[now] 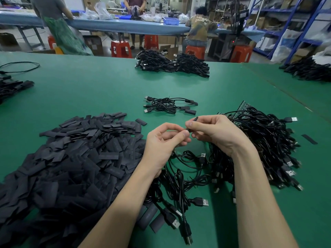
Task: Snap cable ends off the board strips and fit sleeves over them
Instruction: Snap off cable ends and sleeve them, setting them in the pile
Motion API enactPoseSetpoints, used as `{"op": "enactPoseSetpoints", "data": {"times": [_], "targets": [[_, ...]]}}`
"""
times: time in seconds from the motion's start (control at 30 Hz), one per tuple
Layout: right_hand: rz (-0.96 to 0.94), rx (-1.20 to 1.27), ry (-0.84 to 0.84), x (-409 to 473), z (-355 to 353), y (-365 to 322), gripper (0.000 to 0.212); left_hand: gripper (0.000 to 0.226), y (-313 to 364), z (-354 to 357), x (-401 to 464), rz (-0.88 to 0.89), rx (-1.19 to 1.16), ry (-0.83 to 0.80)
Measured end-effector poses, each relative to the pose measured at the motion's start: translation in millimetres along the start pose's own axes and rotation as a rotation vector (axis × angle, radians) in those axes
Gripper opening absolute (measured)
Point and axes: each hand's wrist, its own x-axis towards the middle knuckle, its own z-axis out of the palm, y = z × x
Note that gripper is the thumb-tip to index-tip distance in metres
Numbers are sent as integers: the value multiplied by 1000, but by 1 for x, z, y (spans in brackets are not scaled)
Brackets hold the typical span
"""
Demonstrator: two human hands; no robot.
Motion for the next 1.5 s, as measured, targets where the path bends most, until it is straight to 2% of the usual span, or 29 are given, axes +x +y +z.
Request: {"op": "enactPoseSetpoints", "data": {"times": [0.13,0.27,0.77,1.0,1.33,1.5], "targets": [[-134,14,129,4,5,2,28,24,2,2,1,-42,-118,15],[-190,54,164,6,14,3,24,12,1,0,1,-45,-115,43],[-180,97,148,11,22,10,22,20,1,-3,1,-19,-58,94],[-190,128,134,14,21,15,17,11,1,-3,2,-24,-60,116],[-187,273,257,20,39,23,22,6,2,-3,4,-35,-98,188],[-155,335,236,19,39,25,26,7,3,-3,2,-17,-52,199]]}}
